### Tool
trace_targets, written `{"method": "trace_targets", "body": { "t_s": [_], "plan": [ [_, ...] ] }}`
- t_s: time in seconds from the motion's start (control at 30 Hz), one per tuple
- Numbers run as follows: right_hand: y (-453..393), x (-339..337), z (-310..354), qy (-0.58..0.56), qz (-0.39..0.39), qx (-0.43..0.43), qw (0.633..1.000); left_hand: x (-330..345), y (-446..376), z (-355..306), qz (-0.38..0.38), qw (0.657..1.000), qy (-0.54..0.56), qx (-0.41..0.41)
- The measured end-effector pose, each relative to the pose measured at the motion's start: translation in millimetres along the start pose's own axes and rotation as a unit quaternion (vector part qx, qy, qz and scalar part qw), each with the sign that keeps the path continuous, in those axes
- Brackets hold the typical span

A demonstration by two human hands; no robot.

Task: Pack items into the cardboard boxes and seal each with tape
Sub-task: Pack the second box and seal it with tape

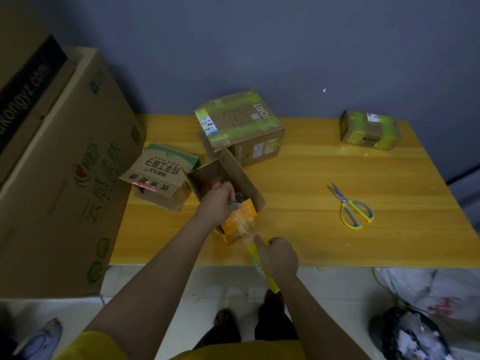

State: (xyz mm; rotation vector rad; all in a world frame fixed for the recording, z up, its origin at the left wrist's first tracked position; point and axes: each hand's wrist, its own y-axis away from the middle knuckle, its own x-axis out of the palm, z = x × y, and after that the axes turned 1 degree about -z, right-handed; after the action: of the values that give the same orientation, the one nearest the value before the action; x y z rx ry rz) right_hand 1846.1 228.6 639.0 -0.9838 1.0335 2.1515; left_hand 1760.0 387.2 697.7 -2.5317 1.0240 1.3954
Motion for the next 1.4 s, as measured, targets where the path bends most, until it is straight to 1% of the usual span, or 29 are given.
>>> {"method": "trace_targets", "body": {
  "t_s": [0.2,0.37,0.53,0.67,0.83,1.0,1.17,1.4],
  "plan": [
    [-5,6,-2,0.004,0.007,0.009,1.000,2,-2,1,0.000,1.000,-0.014,-0.004],
    [-11,9,-1,0.011,0.013,0.014,1.000,3,-5,2,-0.006,0.999,-0.053,-0.004],
    [-15,8,2,0.028,0.014,0.010,0.999,3,-6,2,0.005,0.999,-0.032,-0.005],
    [-17,10,4,0.028,0.017,0.014,0.999,5,-10,7,0.030,0.999,0.008,-0.014],
    [-18,10,4,0.019,0.029,0.019,0.999,3,-15,9,0.087,0.995,0.032,-0.020],
    [-21,11,7,0.021,0.035,0.017,0.999,2,-23,16,0.120,0.990,0.040,-0.061],
    [-23,9,12,0.026,0.036,0.010,0.999,-2,-28,15,0.151,0.985,0.009,-0.082],
    [-27,11,14,0.028,0.042,0.009,0.999,-2,-30,9,0.160,0.982,-0.022,-0.097]
  ]
}}
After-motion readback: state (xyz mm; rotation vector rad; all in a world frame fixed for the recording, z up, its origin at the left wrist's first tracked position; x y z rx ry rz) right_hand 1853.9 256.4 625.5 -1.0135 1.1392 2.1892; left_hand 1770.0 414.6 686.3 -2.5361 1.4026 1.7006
